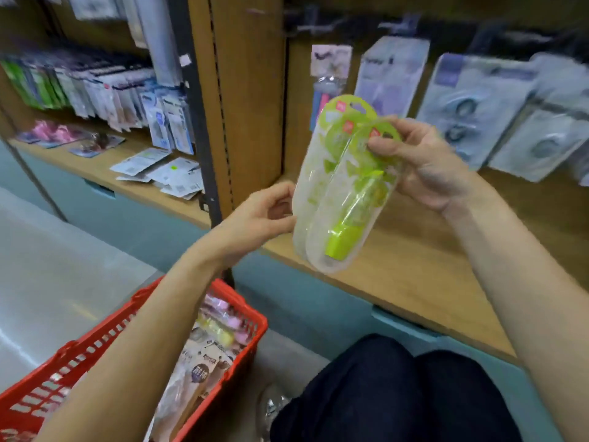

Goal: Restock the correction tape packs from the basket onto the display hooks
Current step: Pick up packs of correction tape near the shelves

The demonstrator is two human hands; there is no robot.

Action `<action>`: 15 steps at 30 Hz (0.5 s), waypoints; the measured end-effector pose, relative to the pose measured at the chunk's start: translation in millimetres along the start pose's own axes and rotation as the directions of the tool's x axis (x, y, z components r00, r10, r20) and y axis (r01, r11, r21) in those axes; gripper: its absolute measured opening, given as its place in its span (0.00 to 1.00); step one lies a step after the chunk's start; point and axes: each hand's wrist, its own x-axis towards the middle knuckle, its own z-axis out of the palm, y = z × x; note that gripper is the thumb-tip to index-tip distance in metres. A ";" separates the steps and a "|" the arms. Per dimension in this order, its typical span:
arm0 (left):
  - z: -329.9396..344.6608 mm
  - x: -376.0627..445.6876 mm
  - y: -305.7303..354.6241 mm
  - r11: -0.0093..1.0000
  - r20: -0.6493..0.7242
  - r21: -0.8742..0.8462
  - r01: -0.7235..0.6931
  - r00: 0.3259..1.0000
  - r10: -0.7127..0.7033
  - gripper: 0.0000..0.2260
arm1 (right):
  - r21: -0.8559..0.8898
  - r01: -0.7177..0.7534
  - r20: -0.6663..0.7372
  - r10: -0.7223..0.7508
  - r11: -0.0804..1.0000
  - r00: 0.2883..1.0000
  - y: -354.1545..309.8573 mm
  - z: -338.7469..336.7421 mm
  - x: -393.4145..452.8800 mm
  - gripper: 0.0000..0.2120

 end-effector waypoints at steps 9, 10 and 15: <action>167.4 82.6 146.0 0.974 0.282 -0.187 -0.131 0.942 0.181 0.22 | -0.373 0.220 -0.301 -0.343 0.901 0.890 -168.2 -88.9 -115.4 0.07; 184.4 87.3 154.9 0.970 0.266 -0.193 -0.145 0.944 0.194 0.21 | -0.411 0.220 -0.357 -0.379 0.885 0.854 -177.9 -97.2 -124.3 0.06; 253.6 107.3 176.8 0.954 0.237 -0.260 -0.149 0.948 0.213 0.16 | -0.683 0.102 -0.620 -0.648 0.723 0.443 -200.8 -130.0 -151.0 0.12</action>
